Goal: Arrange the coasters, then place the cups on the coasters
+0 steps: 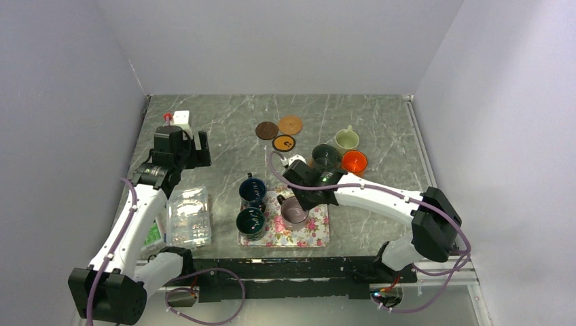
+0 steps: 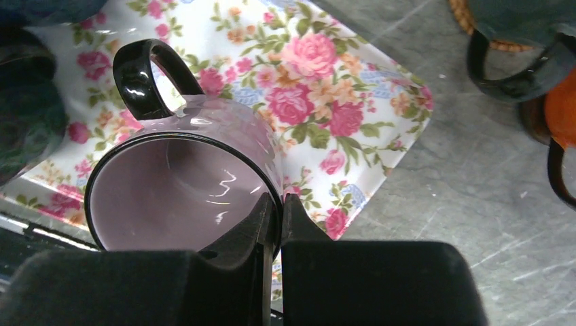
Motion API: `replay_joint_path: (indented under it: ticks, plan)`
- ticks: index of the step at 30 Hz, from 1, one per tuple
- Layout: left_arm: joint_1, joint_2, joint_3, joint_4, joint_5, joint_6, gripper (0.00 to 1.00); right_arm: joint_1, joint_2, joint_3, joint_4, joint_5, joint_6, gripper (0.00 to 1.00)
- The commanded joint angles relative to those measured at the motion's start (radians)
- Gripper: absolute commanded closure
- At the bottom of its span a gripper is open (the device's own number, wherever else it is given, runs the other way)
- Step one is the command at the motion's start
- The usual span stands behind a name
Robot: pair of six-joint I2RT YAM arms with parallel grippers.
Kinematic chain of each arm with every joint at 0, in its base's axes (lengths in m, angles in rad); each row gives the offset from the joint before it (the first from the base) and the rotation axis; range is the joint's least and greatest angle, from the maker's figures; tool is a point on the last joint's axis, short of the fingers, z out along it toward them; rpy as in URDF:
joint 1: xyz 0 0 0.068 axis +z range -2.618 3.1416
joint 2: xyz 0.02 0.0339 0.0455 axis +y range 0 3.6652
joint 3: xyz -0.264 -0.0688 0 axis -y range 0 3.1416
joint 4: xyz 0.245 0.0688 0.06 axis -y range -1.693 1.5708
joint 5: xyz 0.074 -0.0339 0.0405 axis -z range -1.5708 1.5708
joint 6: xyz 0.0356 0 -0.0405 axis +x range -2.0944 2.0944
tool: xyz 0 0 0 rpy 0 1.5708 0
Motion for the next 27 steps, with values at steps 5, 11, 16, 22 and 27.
replay_joint_path:
  ticks: [5,11,16,22,27]
  plan:
    - [-0.003,-0.001,0.028,-0.015,-0.013,0.002,0.06,-0.072,-0.024,-0.012,-0.021,0.03,0.076,1.0]
    - [-0.003,-0.004,0.025,-0.004,0.007,0.002,0.06,-0.078,-0.072,-0.018,-0.036,0.021,0.085,0.55]
    - [-0.003,-0.003,0.031,-0.014,0.005,0.002,0.06,-0.121,-0.107,0.013,-0.022,-0.026,-0.069,0.37]
    - [-0.003,-0.012,0.028,-0.009,0.001,0.006,0.06,-0.188,-0.078,0.046,0.076,-0.2,-0.286,0.31]
    - [-0.003,-0.008,0.027,-0.006,0.015,0.008,0.06,-0.193,-0.01,0.098,0.118,-0.325,-0.403,0.31]
